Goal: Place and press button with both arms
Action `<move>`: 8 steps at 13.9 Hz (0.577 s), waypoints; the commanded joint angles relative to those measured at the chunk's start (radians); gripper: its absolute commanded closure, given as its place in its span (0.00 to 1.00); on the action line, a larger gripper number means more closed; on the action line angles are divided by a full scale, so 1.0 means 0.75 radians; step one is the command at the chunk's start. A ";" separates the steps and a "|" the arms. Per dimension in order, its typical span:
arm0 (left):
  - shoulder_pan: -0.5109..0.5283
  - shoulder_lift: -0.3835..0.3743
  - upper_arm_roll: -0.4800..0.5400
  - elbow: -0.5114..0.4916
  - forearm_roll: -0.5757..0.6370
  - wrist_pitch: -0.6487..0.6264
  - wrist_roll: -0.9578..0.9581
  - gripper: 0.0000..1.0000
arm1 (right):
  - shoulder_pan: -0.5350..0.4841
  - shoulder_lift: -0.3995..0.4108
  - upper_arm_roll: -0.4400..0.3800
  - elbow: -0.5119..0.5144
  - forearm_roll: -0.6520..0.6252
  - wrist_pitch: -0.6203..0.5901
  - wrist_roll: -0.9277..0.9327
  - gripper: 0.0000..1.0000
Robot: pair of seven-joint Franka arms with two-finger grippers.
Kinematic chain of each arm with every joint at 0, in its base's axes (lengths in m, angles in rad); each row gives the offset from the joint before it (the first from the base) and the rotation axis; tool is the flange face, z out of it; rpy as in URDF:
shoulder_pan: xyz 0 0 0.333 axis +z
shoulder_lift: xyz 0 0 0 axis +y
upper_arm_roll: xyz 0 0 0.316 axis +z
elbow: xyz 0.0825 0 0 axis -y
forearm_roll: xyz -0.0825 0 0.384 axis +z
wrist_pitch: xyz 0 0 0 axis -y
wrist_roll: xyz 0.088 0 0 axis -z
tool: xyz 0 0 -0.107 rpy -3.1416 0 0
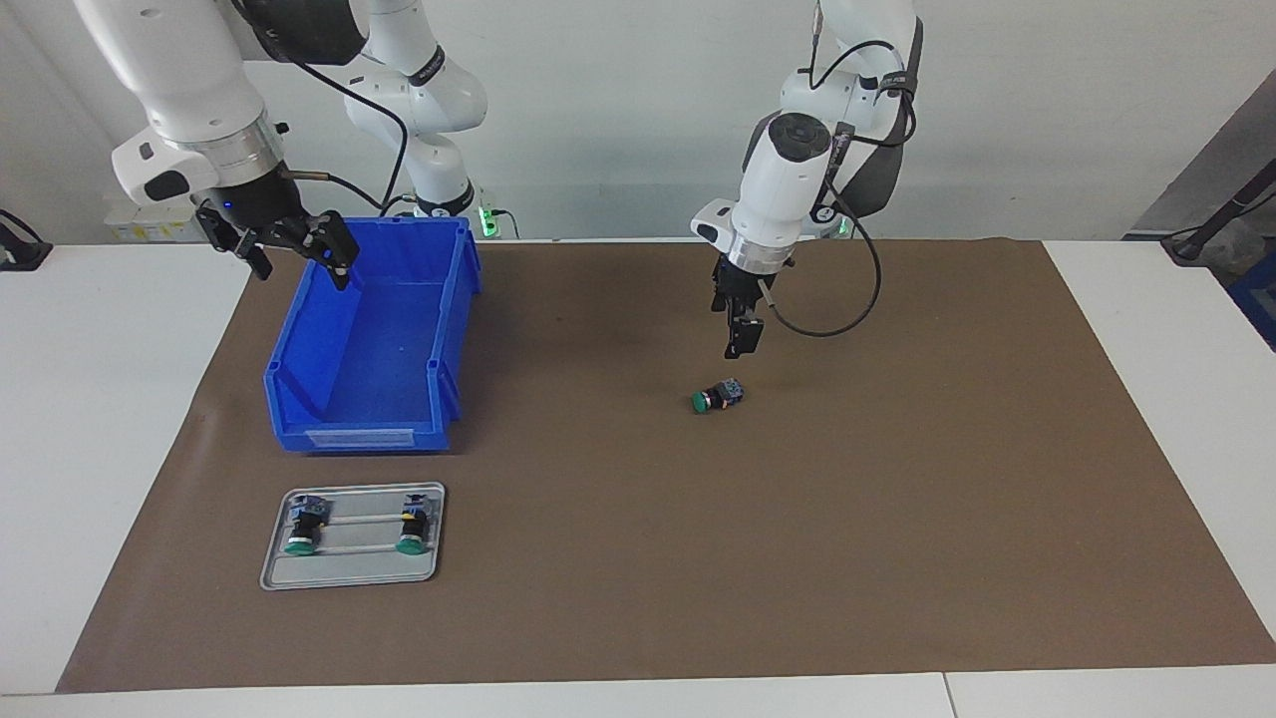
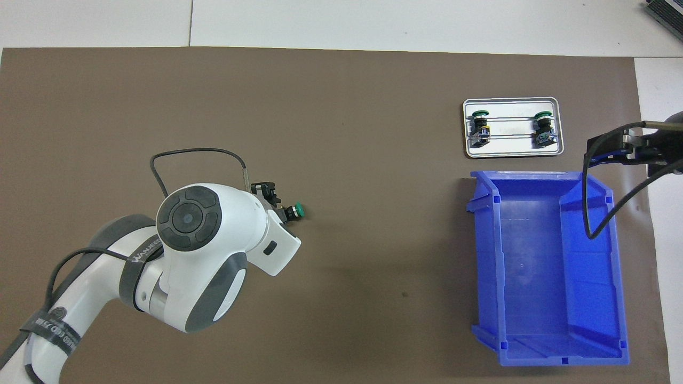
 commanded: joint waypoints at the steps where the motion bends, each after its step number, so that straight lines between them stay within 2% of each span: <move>1: -0.021 -0.015 0.021 -0.077 -0.016 0.093 0.031 0.00 | -0.008 -0.027 0.005 -0.035 0.015 0.024 0.007 0.00; 4: -0.043 0.070 0.023 -0.077 -0.018 0.205 -0.006 0.00 | -0.008 -0.027 0.005 -0.035 0.015 0.024 0.007 0.00; 6: -0.070 0.175 0.025 -0.059 -0.016 0.303 -0.128 0.00 | -0.008 -0.027 0.005 -0.035 0.015 0.024 0.005 0.00; 8: -0.072 0.208 0.027 -0.014 -0.016 0.316 -0.155 0.00 | -0.008 -0.027 0.005 -0.035 0.015 0.024 0.005 0.00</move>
